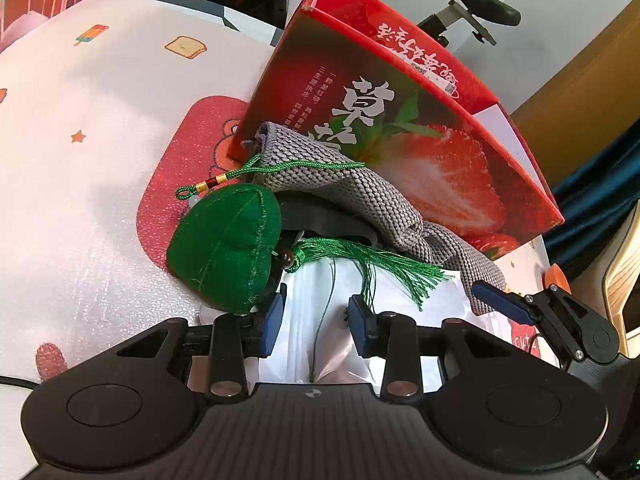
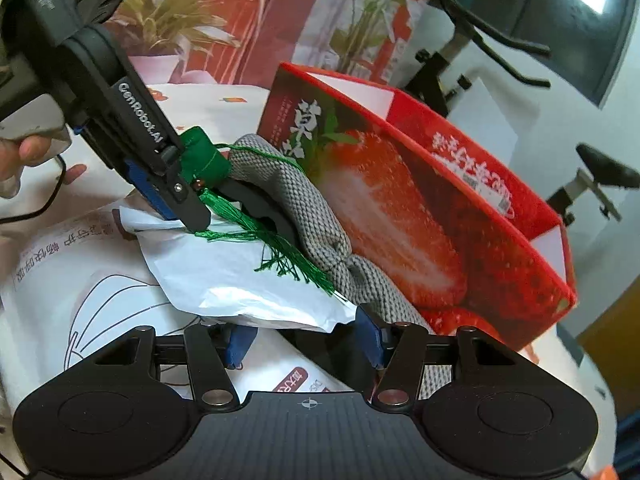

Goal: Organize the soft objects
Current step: 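Return the right tool to the pile and grip the white earphone packet, then lift the white packet with green earphones toward the red box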

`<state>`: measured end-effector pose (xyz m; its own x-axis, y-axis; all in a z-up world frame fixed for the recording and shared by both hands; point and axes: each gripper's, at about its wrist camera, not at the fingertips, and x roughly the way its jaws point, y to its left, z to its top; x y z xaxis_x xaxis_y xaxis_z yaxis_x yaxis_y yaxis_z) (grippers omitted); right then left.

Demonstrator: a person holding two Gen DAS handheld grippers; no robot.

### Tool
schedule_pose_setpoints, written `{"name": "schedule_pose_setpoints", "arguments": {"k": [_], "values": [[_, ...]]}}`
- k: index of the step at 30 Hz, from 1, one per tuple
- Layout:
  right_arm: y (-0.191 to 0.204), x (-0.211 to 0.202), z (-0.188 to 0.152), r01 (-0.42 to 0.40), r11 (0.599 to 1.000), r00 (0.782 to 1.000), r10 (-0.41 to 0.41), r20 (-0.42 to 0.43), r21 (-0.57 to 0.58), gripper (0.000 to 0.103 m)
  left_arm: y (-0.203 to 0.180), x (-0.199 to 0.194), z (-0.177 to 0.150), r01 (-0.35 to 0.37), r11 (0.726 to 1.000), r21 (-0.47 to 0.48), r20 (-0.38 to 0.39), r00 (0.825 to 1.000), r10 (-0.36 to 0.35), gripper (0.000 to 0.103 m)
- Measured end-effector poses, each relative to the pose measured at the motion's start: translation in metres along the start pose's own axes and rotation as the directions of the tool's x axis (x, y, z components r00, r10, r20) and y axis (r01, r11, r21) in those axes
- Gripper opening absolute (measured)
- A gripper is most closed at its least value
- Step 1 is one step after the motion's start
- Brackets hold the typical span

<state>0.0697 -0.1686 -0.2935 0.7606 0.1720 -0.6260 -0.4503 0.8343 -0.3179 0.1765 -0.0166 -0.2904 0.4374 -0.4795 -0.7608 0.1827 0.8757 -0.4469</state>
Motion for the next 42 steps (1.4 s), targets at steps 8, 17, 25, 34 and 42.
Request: {"name": "schedule_pose_setpoints", "arguments": {"k": [8, 17, 25, 34, 42], "values": [[0.002, 0.002, 0.004, -0.027, 0.996, 0.999, 0.029, 0.021, -0.08, 0.041, 0.003, -0.001, -0.001, 0.009, 1.0, -0.008, 0.007, 1.0, -0.009, 0.038], [-0.025, 0.0, 0.005, -0.12, 0.989, 0.993, 0.118, 0.023, 0.089, 0.018, 0.004, -0.024, 0.012, 0.037, 0.999, 0.006, 0.117, 0.992, -0.038, 0.038], [-0.077, 0.007, 0.005, -0.2, 0.88, 0.98, 0.187, 0.073, 0.431, 0.016, 0.005, -0.036, 0.033, 0.016, 1.0, 0.019, 0.207, 0.978, -0.019, 0.037], [-0.103, 0.018, -0.007, -0.186, 0.772, 0.982, 0.174, 0.079, 0.608, 0.016, -0.018, -0.034, 0.043, -0.052, 0.979, 0.197, 0.23, 0.973, 0.005, 0.037], [-0.106, 0.023, -0.013, -0.154, 0.758, 0.987, 0.153, 0.057, 0.634, 0.017, -0.021, -0.02, 0.042, -0.031, 0.962, 0.27, 0.187, 0.982, -0.021, 0.037]]}}
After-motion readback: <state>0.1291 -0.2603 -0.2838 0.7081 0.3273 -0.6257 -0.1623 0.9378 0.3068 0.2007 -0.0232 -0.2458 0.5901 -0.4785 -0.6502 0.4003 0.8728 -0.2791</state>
